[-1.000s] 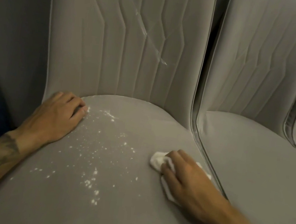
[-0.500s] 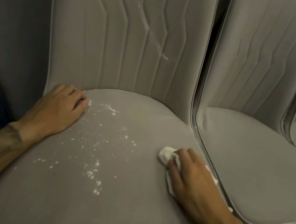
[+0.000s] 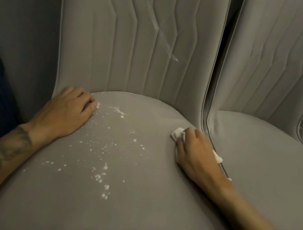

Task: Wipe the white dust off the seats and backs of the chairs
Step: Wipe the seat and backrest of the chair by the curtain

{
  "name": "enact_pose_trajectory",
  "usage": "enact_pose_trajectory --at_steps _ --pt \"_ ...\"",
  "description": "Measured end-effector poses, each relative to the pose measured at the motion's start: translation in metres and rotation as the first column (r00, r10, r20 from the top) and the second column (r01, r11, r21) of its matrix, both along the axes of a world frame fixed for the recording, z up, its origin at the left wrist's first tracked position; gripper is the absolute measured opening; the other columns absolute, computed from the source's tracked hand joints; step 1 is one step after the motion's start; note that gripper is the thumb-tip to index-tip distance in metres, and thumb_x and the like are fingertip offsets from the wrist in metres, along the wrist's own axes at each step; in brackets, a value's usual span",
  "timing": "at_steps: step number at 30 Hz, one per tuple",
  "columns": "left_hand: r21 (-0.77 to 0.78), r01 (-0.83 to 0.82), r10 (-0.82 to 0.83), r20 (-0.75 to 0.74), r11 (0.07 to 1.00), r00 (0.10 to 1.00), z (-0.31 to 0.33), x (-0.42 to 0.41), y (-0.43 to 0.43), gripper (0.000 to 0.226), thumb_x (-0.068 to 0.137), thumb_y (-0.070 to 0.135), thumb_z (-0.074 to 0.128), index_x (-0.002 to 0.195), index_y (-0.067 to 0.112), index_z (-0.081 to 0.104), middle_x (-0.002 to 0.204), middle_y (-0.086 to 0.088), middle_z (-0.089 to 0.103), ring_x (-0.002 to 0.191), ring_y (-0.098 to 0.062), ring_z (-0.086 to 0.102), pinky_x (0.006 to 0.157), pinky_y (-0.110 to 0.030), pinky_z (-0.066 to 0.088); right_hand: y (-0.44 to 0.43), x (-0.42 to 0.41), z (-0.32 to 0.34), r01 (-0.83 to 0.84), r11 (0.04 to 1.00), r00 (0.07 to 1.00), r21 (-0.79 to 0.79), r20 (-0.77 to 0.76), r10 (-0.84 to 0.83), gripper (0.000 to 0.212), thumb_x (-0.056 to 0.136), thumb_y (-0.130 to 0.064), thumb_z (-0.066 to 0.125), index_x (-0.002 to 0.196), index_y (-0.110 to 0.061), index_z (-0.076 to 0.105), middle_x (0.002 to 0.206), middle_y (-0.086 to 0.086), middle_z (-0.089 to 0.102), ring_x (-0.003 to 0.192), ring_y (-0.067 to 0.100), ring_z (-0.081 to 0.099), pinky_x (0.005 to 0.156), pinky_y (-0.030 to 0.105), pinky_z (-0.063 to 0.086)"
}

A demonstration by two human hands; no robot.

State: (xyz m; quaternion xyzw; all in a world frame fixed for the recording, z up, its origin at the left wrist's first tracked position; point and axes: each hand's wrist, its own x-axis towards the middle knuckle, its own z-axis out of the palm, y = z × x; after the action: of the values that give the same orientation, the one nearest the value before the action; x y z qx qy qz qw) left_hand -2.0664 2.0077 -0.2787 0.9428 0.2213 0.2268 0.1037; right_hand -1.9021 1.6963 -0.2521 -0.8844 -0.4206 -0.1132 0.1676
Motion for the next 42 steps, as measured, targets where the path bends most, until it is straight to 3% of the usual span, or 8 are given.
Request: enact_pose_trajectory --at_steps 6,13,19,22,27,33,39,42 --pt "0.001 -0.001 0.001 0.006 1.0 1.0 0.001 0.001 -0.001 0.026 0.107 0.038 0.046 0.112 0.019 0.064 0.114 -0.001 0.059 0.107 -0.023 0.049 0.094 -0.043 0.042 0.006 -0.063 -0.016 -0.494 0.869 0.868 0.029 -0.038 0.495 0.02 0.108 -0.038 0.034 0.095 -0.023 0.04 0.096 -0.005 0.042 0.084 0.017 0.042 0.078 0.032 0.034" --pt "-0.015 -0.01 0.01 -0.005 1.0 1.0 0.002 0.0 -0.003 0.029 0.108 0.038 0.044 0.114 0.019 0.064 0.114 0.0 0.058 0.107 -0.021 0.049 0.094 -0.043 0.044 0.055 0.02 -0.002 -0.152 0.988 0.986 0.01 -0.07 0.152 0.017 0.106 -0.025 0.04 0.095 -0.013 0.041 0.105 0.014 0.052 0.092 0.03 0.048 0.082 0.035 0.035" --pt "-0.009 -0.009 0.009 0.005 1.0 1.0 -0.001 0.001 0.001 0.027 0.108 0.04 0.043 0.113 0.023 0.063 0.114 0.005 0.057 0.106 -0.017 0.047 0.094 -0.039 0.043 0.043 -0.045 -0.017 -0.55 0.835 0.834 0.031 -0.033 0.55 0.019 0.106 -0.034 0.04 0.093 -0.02 0.042 0.093 0.001 0.047 0.08 0.02 0.043 0.073 0.03 0.03" --pt "-0.013 -0.009 0.009 -0.002 1.0 1.0 -0.001 0.001 0.0 0.028 0.108 0.041 0.042 0.113 0.022 0.063 0.114 0.004 0.057 0.107 -0.016 0.048 0.093 -0.037 0.043 0.051 0.0 -0.014 -0.456 0.89 0.89 0.005 -0.016 0.456 0.02 0.105 -0.032 0.044 0.096 -0.015 0.047 0.095 0.007 0.051 0.084 0.024 0.048 0.076 0.033 0.033" --pt "-0.004 -0.023 0.023 -0.007 1.0 1.0 0.001 0.0 -0.003 0.03 0.108 0.04 0.042 0.115 0.02 0.063 0.116 0.002 0.057 0.111 -0.02 0.049 0.095 -0.039 0.043 0.103 0.06 -0.009 0.001 0.999 0.995 -0.048 -0.098 -0.006 0.025 0.104 -0.024 0.043 0.11 -0.001 0.05 0.115 0.024 0.054 0.104 0.042 0.053 0.089 0.043 0.038" --pt "-0.022 -0.016 0.016 0.004 1.0 1.0 0.0 0.001 -0.002 0.03 0.107 0.04 0.042 0.115 0.021 0.064 0.115 0.004 0.058 0.109 -0.017 0.048 0.094 -0.038 0.044 0.087 0.01 -0.023 -0.488 0.87 0.865 0.066 -0.094 0.492 0.016 0.102 -0.043 0.041 0.095 -0.029 0.04 0.092 -0.002 0.048 0.081 0.016 0.043 0.071 0.028 0.028" --pt "-0.008 -0.024 0.024 0.015 1.0 1.0 0.0 0.0 -0.002 0.028 0.107 0.039 0.043 0.113 0.021 0.064 0.114 0.003 0.058 0.107 -0.017 0.048 0.093 -0.038 0.043 0.127 0.083 -0.007 0.053 0.998 0.993 -0.042 -0.106 -0.057 0.03 0.104 -0.027 0.042 0.111 0.001 0.051 0.12 0.026 0.055 0.11 0.043 0.054 0.095 0.045 0.041" --pt "-0.004 -0.03 0.03 0.011 1.0 1.0 -0.002 0.001 0.0 0.028 0.107 0.04 0.042 0.113 0.022 0.063 0.114 0.005 0.057 0.107 -0.015 0.047 0.09 -0.034 0.042 0.14 0.05 -0.016 -0.108 0.993 0.987 0.038 -0.117 0.112 0.026 0.103 -0.028 0.045 0.106 -0.004 0.053 0.113 0.021 0.057 0.103 0.038 0.054 0.088 0.041 0.037"
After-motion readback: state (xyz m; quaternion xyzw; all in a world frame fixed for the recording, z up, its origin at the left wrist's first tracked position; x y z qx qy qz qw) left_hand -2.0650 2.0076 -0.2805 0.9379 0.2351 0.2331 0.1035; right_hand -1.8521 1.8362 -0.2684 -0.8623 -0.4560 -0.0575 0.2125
